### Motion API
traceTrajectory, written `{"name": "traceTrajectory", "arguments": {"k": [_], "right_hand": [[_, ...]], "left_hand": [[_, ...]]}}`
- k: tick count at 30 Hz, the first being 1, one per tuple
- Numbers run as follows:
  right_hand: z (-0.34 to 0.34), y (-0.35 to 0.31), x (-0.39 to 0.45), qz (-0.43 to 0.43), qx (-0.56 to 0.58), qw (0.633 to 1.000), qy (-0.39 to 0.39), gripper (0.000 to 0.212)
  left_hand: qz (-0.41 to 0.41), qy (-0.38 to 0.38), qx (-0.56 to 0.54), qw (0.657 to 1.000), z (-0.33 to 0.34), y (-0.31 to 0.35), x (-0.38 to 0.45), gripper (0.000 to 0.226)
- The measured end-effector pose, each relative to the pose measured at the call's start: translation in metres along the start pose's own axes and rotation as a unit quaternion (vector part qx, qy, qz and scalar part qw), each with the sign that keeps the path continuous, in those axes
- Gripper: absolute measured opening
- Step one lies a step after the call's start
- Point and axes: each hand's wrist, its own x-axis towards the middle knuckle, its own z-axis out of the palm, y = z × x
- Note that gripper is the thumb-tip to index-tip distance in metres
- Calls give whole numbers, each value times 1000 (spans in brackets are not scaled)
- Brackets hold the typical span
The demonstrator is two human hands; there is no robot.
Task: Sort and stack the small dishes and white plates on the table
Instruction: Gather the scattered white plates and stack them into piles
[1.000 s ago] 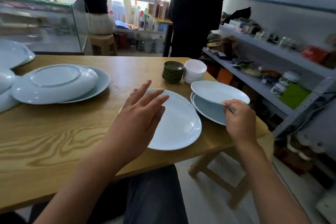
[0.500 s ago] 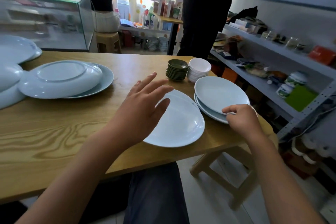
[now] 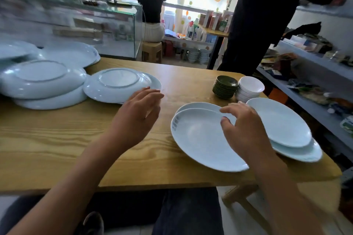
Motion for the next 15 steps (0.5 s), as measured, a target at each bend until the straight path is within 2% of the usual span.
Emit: {"name": "traceTrajectory", "arguments": {"k": [7, 11, 15], "right_hand": [[34, -101, 6, -125, 67, 989, -52, 27], [65, -141, 5, -183, 117, 975, -50, 21], [113, -162, 14, -187, 139, 971, -46, 25]], "left_hand": [[-111, 42, 58, 991, -23, -74, -4, 50], [-134, 14, 156, 979, -25, -107, 7, 67], [-147, -59, 273, 949, -27, -129, 28, 82]]}}
